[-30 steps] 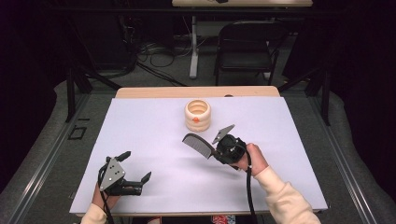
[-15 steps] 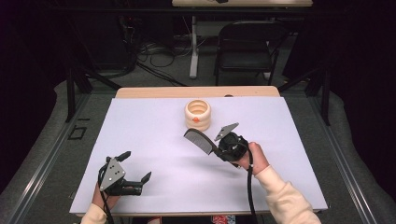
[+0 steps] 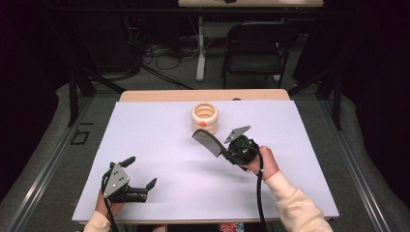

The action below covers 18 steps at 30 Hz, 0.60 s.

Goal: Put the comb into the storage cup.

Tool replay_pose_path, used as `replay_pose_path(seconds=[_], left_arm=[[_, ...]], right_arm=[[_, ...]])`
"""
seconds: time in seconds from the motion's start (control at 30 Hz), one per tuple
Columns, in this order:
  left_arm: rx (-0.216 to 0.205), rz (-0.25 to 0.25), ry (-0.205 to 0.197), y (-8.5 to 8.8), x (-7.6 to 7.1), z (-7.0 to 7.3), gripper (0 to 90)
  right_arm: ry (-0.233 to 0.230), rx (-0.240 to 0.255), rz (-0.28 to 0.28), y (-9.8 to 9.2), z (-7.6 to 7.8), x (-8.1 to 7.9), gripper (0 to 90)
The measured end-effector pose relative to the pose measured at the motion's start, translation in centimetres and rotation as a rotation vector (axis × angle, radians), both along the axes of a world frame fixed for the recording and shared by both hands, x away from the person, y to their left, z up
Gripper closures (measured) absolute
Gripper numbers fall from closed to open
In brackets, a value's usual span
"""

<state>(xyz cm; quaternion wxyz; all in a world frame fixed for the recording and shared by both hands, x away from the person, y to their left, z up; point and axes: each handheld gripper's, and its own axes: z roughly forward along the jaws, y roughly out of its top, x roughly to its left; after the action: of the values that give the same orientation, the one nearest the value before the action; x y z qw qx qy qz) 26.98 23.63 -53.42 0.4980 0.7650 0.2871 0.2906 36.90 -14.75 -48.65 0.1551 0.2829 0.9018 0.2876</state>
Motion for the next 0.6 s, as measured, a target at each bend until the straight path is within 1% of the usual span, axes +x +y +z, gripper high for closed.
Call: replay_pose_path(seconds=[0.4, 0.6], left_arm=[[0.004, 0.0, 0.001, 0.03, 0.01, 0.02, 0.3], [0.002, -0.001, 0.001, 0.02, 0.02, 0.01, 0.3]], right_arm=[[-0.032, 0.047, -0.035, -0.62, 0.3, 0.28, 71.9], [-0.049, 0.07, -0.044, -0.91, 0.44, 0.41, 71.9]])
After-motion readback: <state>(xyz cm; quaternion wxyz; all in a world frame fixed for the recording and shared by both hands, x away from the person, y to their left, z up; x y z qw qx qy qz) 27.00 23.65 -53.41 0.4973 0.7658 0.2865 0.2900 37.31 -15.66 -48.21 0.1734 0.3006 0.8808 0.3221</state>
